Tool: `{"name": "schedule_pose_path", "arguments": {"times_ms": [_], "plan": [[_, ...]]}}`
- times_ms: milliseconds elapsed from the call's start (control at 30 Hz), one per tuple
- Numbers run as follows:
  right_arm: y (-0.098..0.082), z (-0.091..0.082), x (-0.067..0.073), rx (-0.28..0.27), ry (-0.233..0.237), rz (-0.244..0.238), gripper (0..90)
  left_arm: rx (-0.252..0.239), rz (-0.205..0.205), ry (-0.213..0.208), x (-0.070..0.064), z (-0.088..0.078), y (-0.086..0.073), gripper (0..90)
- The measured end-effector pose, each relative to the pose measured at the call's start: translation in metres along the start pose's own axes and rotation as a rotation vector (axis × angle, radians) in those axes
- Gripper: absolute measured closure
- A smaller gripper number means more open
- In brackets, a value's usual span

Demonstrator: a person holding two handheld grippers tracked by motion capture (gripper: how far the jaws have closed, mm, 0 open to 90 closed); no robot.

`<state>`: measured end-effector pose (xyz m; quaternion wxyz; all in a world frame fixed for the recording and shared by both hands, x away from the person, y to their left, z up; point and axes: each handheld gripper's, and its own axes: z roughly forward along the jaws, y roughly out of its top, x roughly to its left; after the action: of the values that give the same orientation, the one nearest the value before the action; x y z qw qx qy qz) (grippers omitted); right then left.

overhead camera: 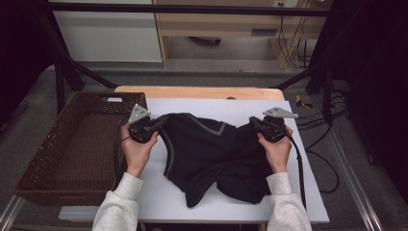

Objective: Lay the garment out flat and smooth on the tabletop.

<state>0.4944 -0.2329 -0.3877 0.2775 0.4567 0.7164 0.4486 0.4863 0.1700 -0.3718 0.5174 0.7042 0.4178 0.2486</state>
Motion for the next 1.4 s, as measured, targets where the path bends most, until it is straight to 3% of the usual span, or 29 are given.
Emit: {"name": "schedule_pose_path", "arguments": {"times_ms": [33,67,100,167,333,600,700,867,900,1033,1200,1400], "plan": [[0.003,0.001,-0.004,-0.024,-0.031,0.011,82.8,0.007,0.0,0.027,0.003,0.005,0.002,78.1],[0.004,0.005,-0.008,-0.016,-0.046,0.023,77.0,0.038,-0.018,0.037,0.005,0.012,0.003,67.0],[0.003,0.01,-0.011,0.013,-0.062,0.042,69.1,0.07,-0.035,0.039,0.007,0.017,0.001,56.1],[-0.002,0.015,-0.013,0.053,-0.099,0.034,57.6,0.108,-0.06,0.026,0.006,0.021,-0.004,43.3],[-0.017,0.011,-0.007,0.08,-0.044,0.028,40.7,0.123,-0.09,-0.04,-0.002,0.018,-0.024,27.4],[-0.032,-0.016,0.001,0.091,0.059,0.037,23.0,0.183,-0.075,-0.131,-0.02,0.001,-0.052,13.9],[-0.039,-0.025,0.006,0.101,0.083,0.026,19.7,0.207,-0.064,-0.162,-0.026,-0.005,-0.061,11.5],[-0.049,-0.034,0.009,0.122,0.106,0.017,16.0,0.24,-0.046,-0.164,-0.031,-0.012,-0.074,9.0],[-0.055,-0.038,0.009,0.123,0.096,0.014,16.0,0.27,-0.04,-0.163,-0.032,-0.016,-0.082,9.1],[-0.06,-0.044,0.006,0.142,0.081,0.007,15.5,0.287,-0.035,-0.159,-0.033,-0.019,-0.093,11.1],[-0.076,-0.052,-0.005,0.169,0.049,0.024,15.4,0.33,-0.051,-0.15,-0.033,-0.02,-0.116,22.8],[-0.091,-0.054,-0.019,0.221,-0.022,0.036,16.6,0.36,-0.047,-0.145,-0.033,-0.015,-0.123,30.4]]}}
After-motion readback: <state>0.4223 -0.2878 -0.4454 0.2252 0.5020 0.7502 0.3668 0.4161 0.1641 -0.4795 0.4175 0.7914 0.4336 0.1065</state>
